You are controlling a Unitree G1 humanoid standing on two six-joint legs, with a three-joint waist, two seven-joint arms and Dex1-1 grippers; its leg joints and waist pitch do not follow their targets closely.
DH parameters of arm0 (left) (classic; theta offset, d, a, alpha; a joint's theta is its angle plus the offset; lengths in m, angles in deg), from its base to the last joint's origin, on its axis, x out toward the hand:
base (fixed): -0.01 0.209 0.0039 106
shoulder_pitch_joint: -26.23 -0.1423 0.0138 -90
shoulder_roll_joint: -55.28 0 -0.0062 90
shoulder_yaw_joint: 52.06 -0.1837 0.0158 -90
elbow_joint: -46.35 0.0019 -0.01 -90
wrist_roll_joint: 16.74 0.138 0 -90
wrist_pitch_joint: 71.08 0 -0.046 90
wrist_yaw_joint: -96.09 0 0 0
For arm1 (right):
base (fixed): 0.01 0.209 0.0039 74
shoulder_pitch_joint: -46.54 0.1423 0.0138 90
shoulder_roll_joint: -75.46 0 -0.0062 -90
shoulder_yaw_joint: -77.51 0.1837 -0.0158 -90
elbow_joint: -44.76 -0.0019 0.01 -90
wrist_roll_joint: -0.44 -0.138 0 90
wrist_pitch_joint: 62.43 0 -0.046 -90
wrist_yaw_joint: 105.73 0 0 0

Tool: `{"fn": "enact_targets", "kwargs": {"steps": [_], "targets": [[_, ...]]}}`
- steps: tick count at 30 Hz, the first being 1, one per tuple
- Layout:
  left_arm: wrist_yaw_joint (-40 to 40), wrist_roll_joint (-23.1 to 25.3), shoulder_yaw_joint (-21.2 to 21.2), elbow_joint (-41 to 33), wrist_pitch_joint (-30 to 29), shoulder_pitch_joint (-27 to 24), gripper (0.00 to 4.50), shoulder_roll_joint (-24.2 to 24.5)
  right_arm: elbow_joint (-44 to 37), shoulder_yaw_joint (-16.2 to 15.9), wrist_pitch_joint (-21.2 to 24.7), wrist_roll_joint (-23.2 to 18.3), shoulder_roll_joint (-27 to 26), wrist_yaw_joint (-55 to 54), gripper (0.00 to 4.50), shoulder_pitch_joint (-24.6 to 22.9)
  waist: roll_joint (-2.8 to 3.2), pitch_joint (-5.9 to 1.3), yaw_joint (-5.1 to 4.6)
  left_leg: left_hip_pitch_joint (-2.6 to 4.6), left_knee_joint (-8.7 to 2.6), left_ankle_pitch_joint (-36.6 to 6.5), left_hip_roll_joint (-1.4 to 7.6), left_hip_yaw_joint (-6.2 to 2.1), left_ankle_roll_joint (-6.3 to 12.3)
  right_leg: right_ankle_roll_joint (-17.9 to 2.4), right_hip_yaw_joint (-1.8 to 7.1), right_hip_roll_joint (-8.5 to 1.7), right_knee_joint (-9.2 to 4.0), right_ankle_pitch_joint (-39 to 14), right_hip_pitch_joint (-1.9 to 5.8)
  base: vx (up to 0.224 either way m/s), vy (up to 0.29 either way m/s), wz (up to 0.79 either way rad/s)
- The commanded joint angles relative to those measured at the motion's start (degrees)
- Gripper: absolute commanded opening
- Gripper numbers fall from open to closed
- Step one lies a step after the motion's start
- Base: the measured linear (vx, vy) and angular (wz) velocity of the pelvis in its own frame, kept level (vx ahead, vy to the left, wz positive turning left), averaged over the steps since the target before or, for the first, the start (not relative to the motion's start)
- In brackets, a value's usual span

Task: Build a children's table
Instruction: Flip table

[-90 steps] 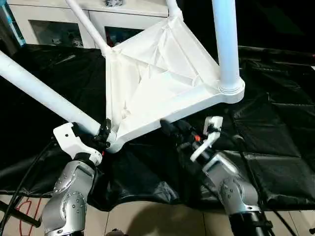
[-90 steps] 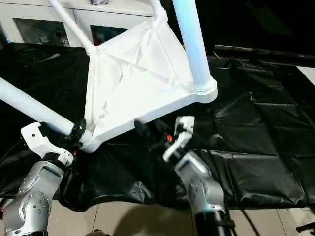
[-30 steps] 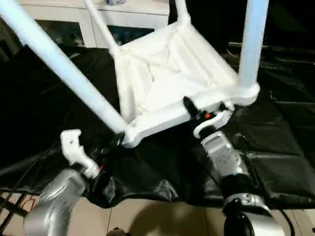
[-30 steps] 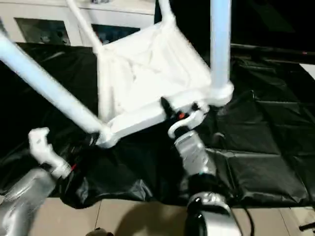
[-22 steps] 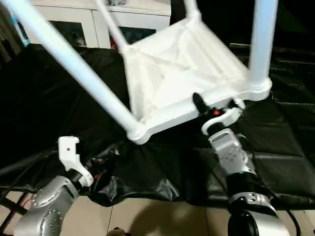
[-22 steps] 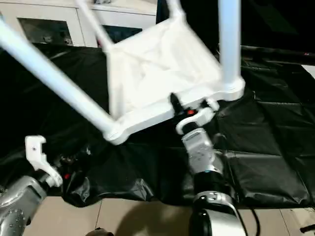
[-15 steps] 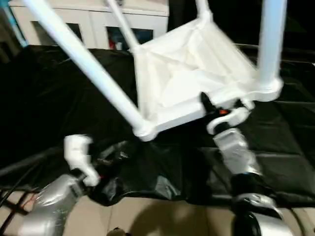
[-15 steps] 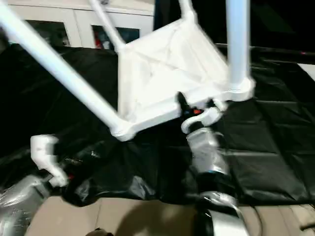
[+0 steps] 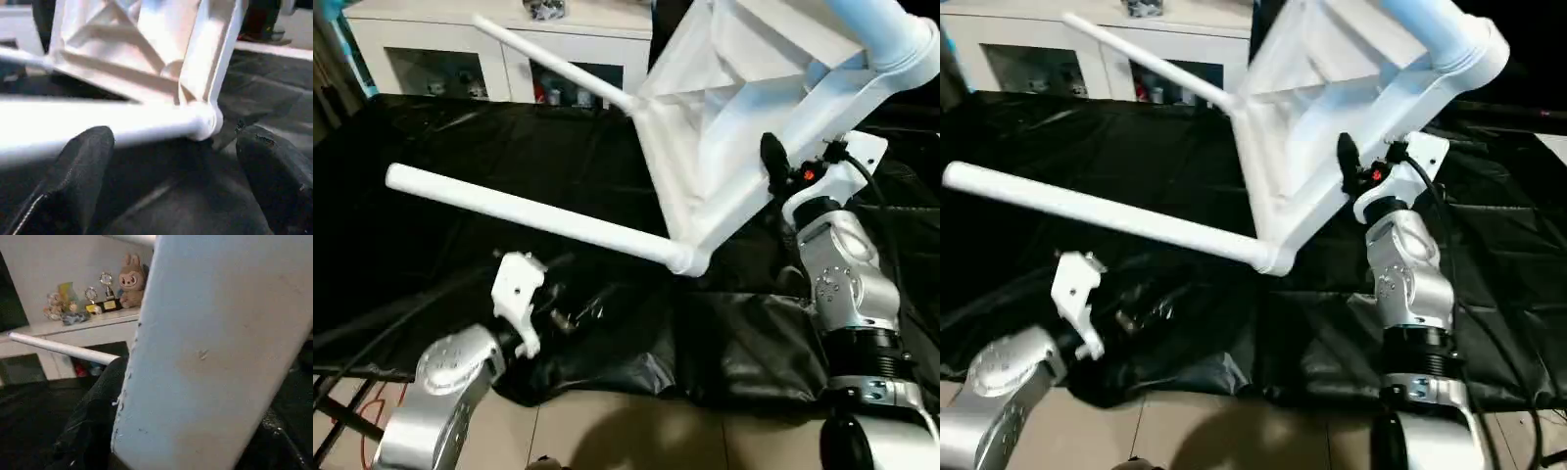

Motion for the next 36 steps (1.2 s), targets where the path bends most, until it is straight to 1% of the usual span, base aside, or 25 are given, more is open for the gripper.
{"fn": "enact_targets", "kwargs": {"steps": [1,2,6,9,10,11,12,13,15,16,17,18,20,21,22,24,28,29,30,31,32,33,34,35,36], "targets": [[-0.6,0.4,-0.9,-2.0,0.1,0.9,4.50,0.1,-0.1,-0.2,1.0,5.0,1.8,-3.0,2.09,-0.8,-0.12,-2.83,-0.42,1.53,-4.47,-14.7,1.71,-0.63,-3.38,-5.3,2.00,-2.31,-4.83,-13.2,0.80,0.000,0.000,0.00],[-0.7,0.4,-1.0,-2.3,0.0,1.2,4.50,0.1,-0.2,-0.4,1.1,5.6,1.9,-3.5,2.09,-0.8,-0.25,-2.83,-0.48,1.49,-4.45,-14.6,1.68,-0.60,-3.33,-5.3,2.00,-2.26,-4.83,-13.3,0.79,0.000,0.000,0.00],[-1.0,0.1,-1.1,-3.3,-1.0,2.3,4.50,0.5,-1.2,-1.7,1.6,8.2,2.4,-4.6,2.09,-0.8,-0.23,-2.87,-0.54,1.43,-4.44,-14.4,1.62,-0.66,-3.60,-4.9,1.99,-2.17,-4.73,-12.8,0.83,0.000,0.000,0.00],[2.4,3.7,-1.3,-1.1,-1.3,5.0,4.50,0.4,-2.0,-3.3,2.3,9.3,3.2,-6.4,2.07,-1.0,-0.20,-2.90,-0.51,1.63,-4.35,-14.3,1.56,-0.61,-3.69,-4.7,1.96,-1.99,-4.72,-12.1,0.76,0.000,0.000,0.00],[3.5,4.6,-1.3,-0.2,-1.6,5.6,4.50,0.3,-2.3,-3.6,2.7,9.8,3.2,-6.6,2.07,-1.2,-0.10,-2.92,-0.52,1.53,-4.32,-14.4,1.53,-0.66,-3.80,-4.7,2.00,-2.10,-4.66,-11.9,0.85,0.000,0.000,0.00],[3.5,4.6,-1.3,-0.2,-1.7,5.7,4.50,0.3,-2.3,-3.7,2.7,9.9,3.2,-6.6,2.07,-1.2,-0.18,-2.89,-0.59,1.39,-4.37,-14.3,1.51,-0.67,-3.80,-4.6,1.98,-2.05,-4.70,-11.9,0.93,0.000,0.000,0.00],[5.4,6.2,-1.3,1.3,-2.1,6.8,4.50,-0.1,-2.9,-3.9,3.4,10.5,3.0,-6.6,2.07,-1.5,-0.19,-2.91,-0.63,1.38,-4.36,-14.3,1.50,-0.69,-3.89,-4.6,1.97,-2.03,-4.67,-11.9,0.91,0.000,0.000,0.00],[6.4,6.9,-1.2,2.1,-2.3,7.4,4.50,-0.3,-3.2,-4.0,3.8,10.5,2.9,-6.6,2.05,-1.7,0.24,-2.98,-0.57,1.47,-4.31,-14.4,1.47,-0.75,-4.00,-4.6,2.00,-2.14,-4.62,-11.7,0.89,0.000,0.000,0.00],[9.6,9.1,-0.8,4.6,-2.0,9.5,4.50,-1.2,-4.3,-4.7,4.9,11.2,2.7,-6.6,2.04,-2.3,0.01,-3.02,-0.69,1.52,-4.25,-14.2,1.43,-0.71,-4.01,-4.5,2.00,-1.87,-4.68,-10.4,0.89,0.000,0.000,0.00],[10.4,9.6,-0.7,5.2,-2.0,10.1,4.50,-1.5,-4.6,-4.9,5.2,11.6,2.7,-6.6,2.04,-2.4,-0.03,-3.09,-0.67,1.33,-4.32,-13.6,1.44,-0.84,-4.06,-4.7,1.94,-2.04,-4.53,-9.7,1.16,0.000,0.000,0.00],[11.0,10.1,-0.7,5.9,-1.8,11.0,4.50,-1.8,-4.9,-5.3,5.6,12.2,2.8,-6.8,2.03,-2.8,0.58,-3.14,-0.62,1.39,-4.31,-13.6,1.43,-0.90,-4.21,-4.8,1.93,-2.08,-4.46,-9.3,1.13,0.000,0.000,0.00],[11.3,10.6,-0.9,6.4,-1.4,11.8,4.50,-1.9,-5.2,-5.6,5.9,12.5,2.9,-6.9,2.02,-3.0,0.37,-3.15,-0.72,1.48,-4.25,-13.6,1.44,-0.81,-4.20,-4.8,1.94,-1.99,-4.62,-8.9,1.04,0.000,0.000,0.00],[11.5,11.1,-1.3,7.1,-1.1,12.7,4.50,-2.1,-5.5,-6.3,6.6,13.1,3.2,-7.4,2.01,-3.3,0.21,-3.24,-0.65,1.48,-4.22,-13.1,1.46,-0.88,-4.10,-5.2,1.90,-2.00,-4.40,-7.6,1.17,0.000,0.000,0.00],[11.6,11.3,-1.5,7.6,-0.7,13.6,4.50,-2.2,-5.8,-7.2,6.6,13.7,3.5,-7.4,2.01,-3.5,0.46,-3.21,-0.69,1.61,-4.18,-13.6,1.43,-0.83,-4.27,-5.7,1.88,-1.96,-4.42,-7.1,1.05,0.000,0.000,0.00],[11.6,11.4,-1.5,7.7,-0.6,13.7,4.50,-2.2,-5.9,-7.3,6.7,13.8,3.5,-7.4,2.01,-3.5,0.42,-3.22,-0.65,1.60,-4.19,-13.8,1.46,-0.86,-4.28,-5.8,1.87,-2.01,-4.40,-7.2,1.13,0.000,0.000,0.00],[11.7,11.8,-1.5,8.2,0.3,14.4,4.50,-2.1,-6.2,-8.1,8.2,15.2,3.4,-7.7,2.01,-3.5,0.62,-3.20,-0.68,1.54,-4.22,-14.0,1.42,-0.90,-4.33,-5.9,1.88,-1.98,-4.41,-7.3,1.13,0.000,0.000,0.00],[10.8,11.4,-1.3,8.4,2.5,15.5,4.50,-2.3,-5.9,-9.5,8.7,15.9,3.2,-6.3,2.01,-4.0,0.54,-3.10,-0.64,1.65,-4.35,-15.5,1.51,-0.94,-4.57,-5.9,1.91,-2.06,-4.60,-8.9,0.99,0.000,0.000,0.00],[9.2,11.0,-1.8,8.3,4.2,16.0,4.50,-2.1,-5.1,-10.2,8.7,16.1,3.0,-5.5,2.01,-4.5,0.52,-3.11,-0.63,1.63,-4.34,-15.8,1.48,-0.97,-4.56,-5.9,1.91,-2.08,-4.67,-9.3,1.00,0.000,0.000,0.00],[8.5,10.9,-2.0,8.3,4.8,16.2,4.50,-1.9,-4.7,-10.4,8.7,16.2,2.9,-5.3,2.57,-4.6,0.56,-3.08,-0.63,1.64,-4.44,-16.1,1.54,-1.00,-4.62,-5.9,1.93,-2.16,-4.72,-9.8,1.00,0.000,0.000,0.00],[7.8,10.9,-2.4,8.3,5.3,16.4,4.50,-1.7,-4.6,-10.6,8.7,16.2,2.9,-5.2,2.70,-4.8,0.53,-3.03,-0.67,1.62,-4.48,-16.4,1.55,-1.03,-4.72,-5.9,1.92,-2.15,-4.73,-10.1,0.97,0.000,0.000,0.00],[6.9,11.4,-3.1,8.4,6.0,16.8,4.50,-1.1,-4.0,-10.9,8.3,16.3,2.7,-5.2,2.70,-5.0,0.43,-3.00,-0.67,1.61,-4.53,-16.7,1.54,-1.05,-4.74,-5.7,1.91,-2.17,-4.80,-10.6,0.99,0.000,0.000,0.00],[6.2,12.2,-3.8,8.7,6.7,17.2,4.50,-0.4,-3.4,-11.1,7.9,16.3,2.5,-5.3,2.76,-5.2,0.66,-3.04,-0.74,1.78,-4.57,-17.8,1.55,-1.14,-5.07,-5.8,1.93,-2.16,-4.87,-11.3,0.75,0.000,0.000,0.00],[6.1,12.9,-4.1,9.1,7.4,17.5,4.50,-0.1,-2.8,-11.1,7.4,16.4,2.2,-5.7,2.91,-5.2,0.52,-3.13,-0.81,1.68,-4.58,-18.1,1.54,-1.14,-5.25,-6.1,1.91,-2.18,-4.86,-10.8,0.88,0.000,0.000,0.00],[6.2,13.4,-4.3,9.6,8.2,17.8,4.50,0.1,-2.2,-10.8,6.5,16.1,1.8,-6.0,2.91,-5.1,0.35,-3.18,-0.83,1.56,-4.56,-17.8,1.55,-1.16,-5.14,-6.3,1.90,-2.19,-4.78,-10.2,0.98,0.000,0.000,0.00],[6.3,13.5,-4.2,10.1,9.0,18.2,4.50,0.1,-1.6,-10.0,5.5,15.3,0.9,-6.2,3.02,-5.0,0.16,-3.46,-0.82,1.36,-4.38,-15.7,1.53,-1.15,-4.71,-6.8,1.88,-2.27,-4.35,-8.0,1.33,0.000,0.000,0.00]]}}
